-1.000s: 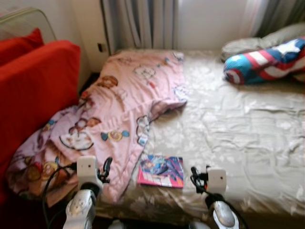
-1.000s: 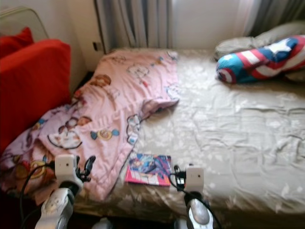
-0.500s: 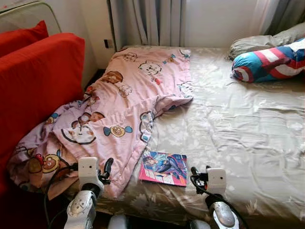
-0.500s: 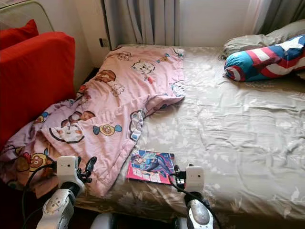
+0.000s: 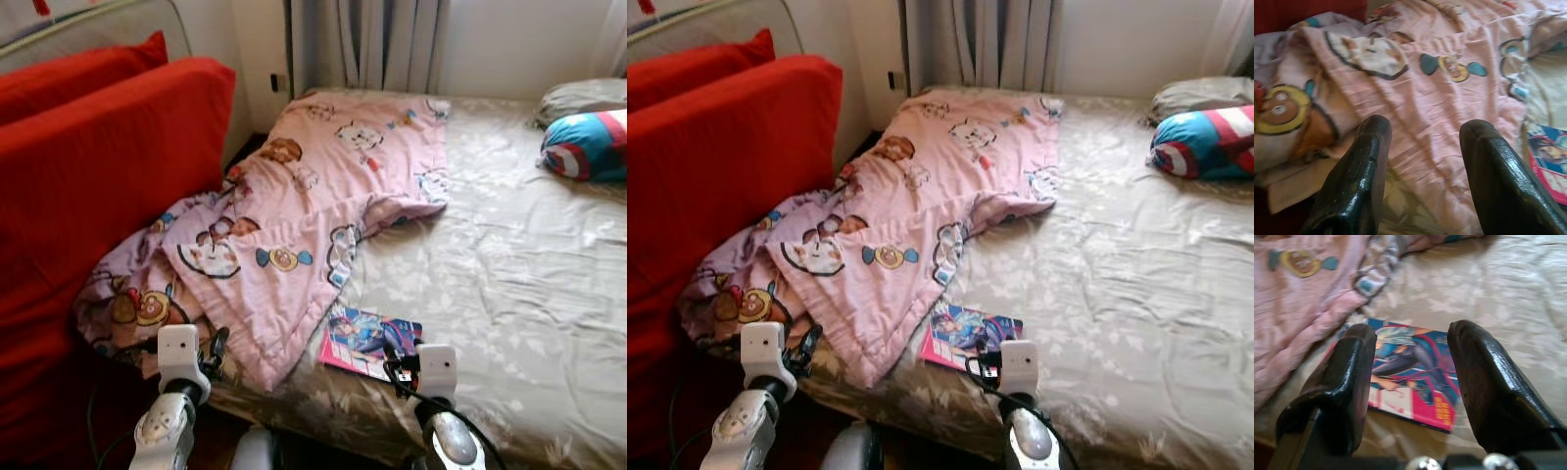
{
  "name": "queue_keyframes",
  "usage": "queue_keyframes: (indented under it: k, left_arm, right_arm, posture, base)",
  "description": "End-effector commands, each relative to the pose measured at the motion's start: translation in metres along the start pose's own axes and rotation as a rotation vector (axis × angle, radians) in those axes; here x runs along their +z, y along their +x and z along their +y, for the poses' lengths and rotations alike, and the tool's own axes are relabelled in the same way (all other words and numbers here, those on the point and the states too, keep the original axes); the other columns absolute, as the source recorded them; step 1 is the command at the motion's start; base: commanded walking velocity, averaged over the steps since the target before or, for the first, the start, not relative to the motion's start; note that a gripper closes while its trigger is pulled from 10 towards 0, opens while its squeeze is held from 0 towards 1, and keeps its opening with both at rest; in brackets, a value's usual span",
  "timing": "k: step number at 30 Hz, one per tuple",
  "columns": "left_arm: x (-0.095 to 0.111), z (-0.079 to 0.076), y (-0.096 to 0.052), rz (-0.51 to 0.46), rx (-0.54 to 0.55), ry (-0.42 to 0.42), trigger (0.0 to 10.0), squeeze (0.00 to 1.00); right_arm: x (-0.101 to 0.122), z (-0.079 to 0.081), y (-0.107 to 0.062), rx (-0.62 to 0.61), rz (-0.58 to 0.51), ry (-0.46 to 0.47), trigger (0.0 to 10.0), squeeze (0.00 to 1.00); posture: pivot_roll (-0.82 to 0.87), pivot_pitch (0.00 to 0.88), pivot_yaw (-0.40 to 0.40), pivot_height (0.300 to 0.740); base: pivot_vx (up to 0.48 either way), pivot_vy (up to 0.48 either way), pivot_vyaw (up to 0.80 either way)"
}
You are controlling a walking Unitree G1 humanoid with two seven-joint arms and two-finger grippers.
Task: Clean up the room
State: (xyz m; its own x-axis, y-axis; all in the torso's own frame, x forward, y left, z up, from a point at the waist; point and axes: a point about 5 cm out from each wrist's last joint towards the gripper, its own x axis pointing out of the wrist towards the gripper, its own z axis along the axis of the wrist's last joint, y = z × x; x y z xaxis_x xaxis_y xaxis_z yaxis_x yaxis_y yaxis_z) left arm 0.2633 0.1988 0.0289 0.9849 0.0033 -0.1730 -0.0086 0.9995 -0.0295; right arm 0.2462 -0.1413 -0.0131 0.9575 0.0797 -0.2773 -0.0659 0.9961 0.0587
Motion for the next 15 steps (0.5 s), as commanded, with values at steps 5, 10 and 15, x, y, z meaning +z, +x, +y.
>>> queue_keyframes:
  k: [5,10,15]
  left_arm:
    - [-0.0003,0.0006,0.0024,-0.007,-0.004,-0.007,10.0,0.00]
    - [0.0002,0.0000,0.0029,-0.009,-0.006,-0.005,10.0,0.00]
    - [0.0004,-0.0008,0.0034,-0.012,-0.009,-0.004,10.0,0.00]
  right_arm:
    - [0.0015,0.0001,0.0007,-0.008,-0.009,0.014,10.0,0.00]
    - [0.0025,0.0011,0.0012,-0.001,-0.014,-0.001,10.0,0.00]
    - [0.0020,0.0011,0.0008,-0.006,-0.016,0.004,10.0,0.00]
  posture:
    - [0.00,0.045,0.040,0.641]
    - [0.00,0.046,0.041,0.641]
    - [-0.01,0.041,0.041,0.641]
  base:
    - [0.000,0.000,0.00]
    - [0.000,0.000,0.29]
    - [0.000,0.000,0.80]
